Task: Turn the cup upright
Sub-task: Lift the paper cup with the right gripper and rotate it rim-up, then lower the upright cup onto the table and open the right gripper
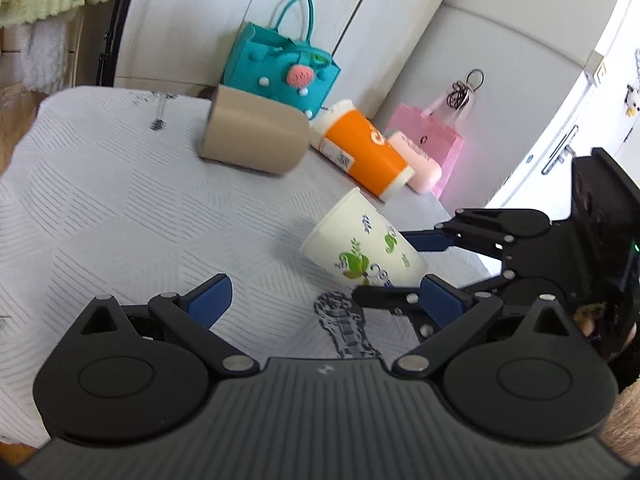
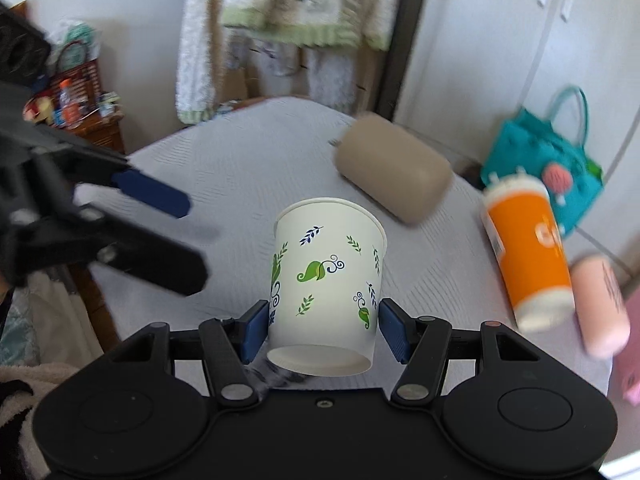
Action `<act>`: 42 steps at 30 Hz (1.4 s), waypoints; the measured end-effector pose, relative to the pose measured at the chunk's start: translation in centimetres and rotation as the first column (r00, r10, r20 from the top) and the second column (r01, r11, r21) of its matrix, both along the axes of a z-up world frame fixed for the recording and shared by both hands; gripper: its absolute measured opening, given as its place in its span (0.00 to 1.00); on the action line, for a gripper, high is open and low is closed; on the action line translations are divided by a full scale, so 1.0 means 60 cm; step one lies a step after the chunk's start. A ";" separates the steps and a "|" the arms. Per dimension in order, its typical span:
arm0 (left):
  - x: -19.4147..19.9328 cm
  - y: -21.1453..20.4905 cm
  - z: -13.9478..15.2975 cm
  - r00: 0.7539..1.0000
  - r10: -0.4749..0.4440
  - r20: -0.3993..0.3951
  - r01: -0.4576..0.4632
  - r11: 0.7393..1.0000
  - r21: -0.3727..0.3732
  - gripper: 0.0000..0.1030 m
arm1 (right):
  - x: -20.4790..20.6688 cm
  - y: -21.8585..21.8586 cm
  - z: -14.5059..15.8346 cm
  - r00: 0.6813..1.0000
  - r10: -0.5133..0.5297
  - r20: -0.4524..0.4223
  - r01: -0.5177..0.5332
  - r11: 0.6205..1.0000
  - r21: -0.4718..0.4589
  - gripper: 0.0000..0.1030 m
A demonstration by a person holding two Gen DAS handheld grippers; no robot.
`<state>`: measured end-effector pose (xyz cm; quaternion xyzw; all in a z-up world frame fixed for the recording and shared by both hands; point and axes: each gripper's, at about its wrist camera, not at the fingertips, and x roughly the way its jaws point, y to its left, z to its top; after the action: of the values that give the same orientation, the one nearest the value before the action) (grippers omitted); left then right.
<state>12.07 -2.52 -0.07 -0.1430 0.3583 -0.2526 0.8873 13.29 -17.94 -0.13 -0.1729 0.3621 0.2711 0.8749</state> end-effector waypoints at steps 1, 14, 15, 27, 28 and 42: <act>0.001 -0.008 -0.003 1.000 -0.001 -0.006 0.001 1.000 0.002 0.98 | 0.003 -0.006 -0.005 1.000 -0.006 -0.011 0.006 1.000 0.012 0.62; 0.043 -0.060 -0.021 0.999 0.022 -0.039 -0.023 1.000 -0.015 0.98 | 0.012 -0.040 -0.031 0.998 0.016 -0.056 -0.011 0.995 0.095 0.69; 0.045 -0.062 -0.023 0.999 0.022 -0.044 -0.023 0.999 -0.023 0.97 | 0.012 -0.042 -0.032 0.998 0.026 -0.065 -0.020 0.995 0.095 0.73; 0.087 -0.082 -0.057 0.989 0.049 -0.136 -0.064 0.993 -0.104 0.82 | 0.017 -0.063 -0.020 0.994 0.081 -0.075 -0.071 0.990 0.124 0.81; 0.087 -0.083 -0.060 0.989 0.065 -0.133 -0.076 0.994 -0.084 0.82 | 0.019 -0.063 -0.022 0.994 0.085 -0.070 -0.077 0.991 0.113 0.75; 0.086 -0.078 -0.069 0.995 -0.006 -0.097 -0.011 0.984 -0.175 0.60 | 0.013 -0.073 -0.022 0.998 0.057 -0.028 -0.051 0.981 0.187 0.63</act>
<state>17.24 -7.18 -4.20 -0.2334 0.3773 -0.2748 0.8530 14.10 -22.34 -1.44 -0.0957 0.3446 0.3303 0.8735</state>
